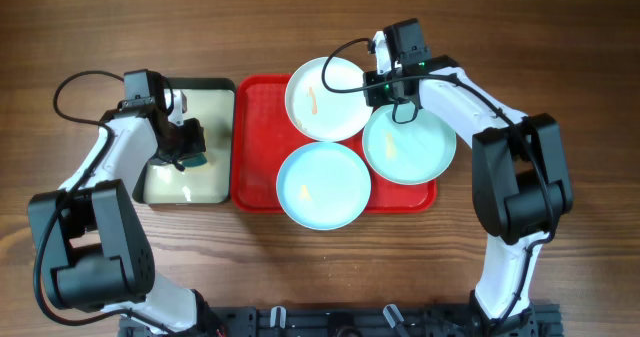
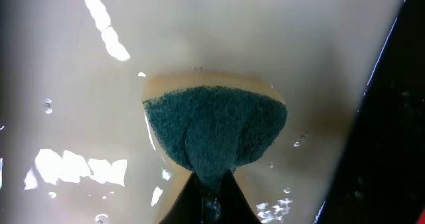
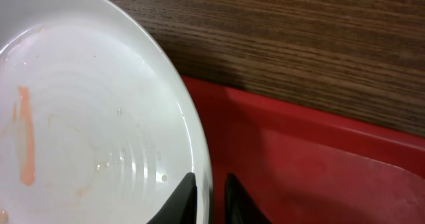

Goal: Clean dirty plates on tray and stack at the side
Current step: 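Dip the sponge in the soapy water tray with the left gripper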

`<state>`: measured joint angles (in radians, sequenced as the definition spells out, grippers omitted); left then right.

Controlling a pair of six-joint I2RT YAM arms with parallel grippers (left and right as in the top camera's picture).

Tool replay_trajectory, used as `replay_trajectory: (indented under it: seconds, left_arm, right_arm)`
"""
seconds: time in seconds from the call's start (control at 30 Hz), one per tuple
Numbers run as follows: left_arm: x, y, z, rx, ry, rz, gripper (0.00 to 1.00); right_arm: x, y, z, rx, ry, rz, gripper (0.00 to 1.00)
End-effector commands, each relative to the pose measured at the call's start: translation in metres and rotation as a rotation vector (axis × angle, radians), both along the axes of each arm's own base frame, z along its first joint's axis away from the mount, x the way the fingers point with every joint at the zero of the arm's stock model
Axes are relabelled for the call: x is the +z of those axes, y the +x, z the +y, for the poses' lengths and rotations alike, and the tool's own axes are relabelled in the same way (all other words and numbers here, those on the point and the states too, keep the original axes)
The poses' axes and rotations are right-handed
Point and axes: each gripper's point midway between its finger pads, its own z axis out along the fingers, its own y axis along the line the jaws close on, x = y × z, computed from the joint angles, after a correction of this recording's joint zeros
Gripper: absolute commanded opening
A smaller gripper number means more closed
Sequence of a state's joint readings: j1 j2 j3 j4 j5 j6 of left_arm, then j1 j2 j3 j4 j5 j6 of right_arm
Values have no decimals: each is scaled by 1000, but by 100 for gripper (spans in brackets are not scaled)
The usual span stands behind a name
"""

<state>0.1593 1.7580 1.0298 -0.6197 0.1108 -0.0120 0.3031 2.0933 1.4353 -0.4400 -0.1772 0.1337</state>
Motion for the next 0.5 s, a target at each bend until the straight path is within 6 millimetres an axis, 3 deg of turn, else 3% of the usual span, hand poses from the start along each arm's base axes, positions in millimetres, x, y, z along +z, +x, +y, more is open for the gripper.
replay_trajectory:
  seconds: [0.0, 0.07, 0.13, 0.3, 0.37, 0.47]
  left_arm:
    - [-13, -11, -5, -8, -19, 23, 4]
    - [-12, -10, -5, -9, -19, 18, 4]
    - [0, -1, -4, -10, -18, -23, 4]
    - [70, 27, 0, -12, 16, -229, 4]
    - [98, 28, 0, -13, 28, -304, 4]
    - [137, 21, -1, 36, 21, -394, 4]
  right_arm:
    - [-4, 5, -2, -8, -12, -2, 16]
    - [-4, 5, -2, -8, -11, -1, 16]
    - [-3, 3, 2, 3, 9, 4, 17]
    - [-3, 2, 4, 9, 20, 8, 13]
    - [-3, 2, 4, 9, 20, 8, 5]
    - [-3, 2, 4, 9, 20, 8, 4]
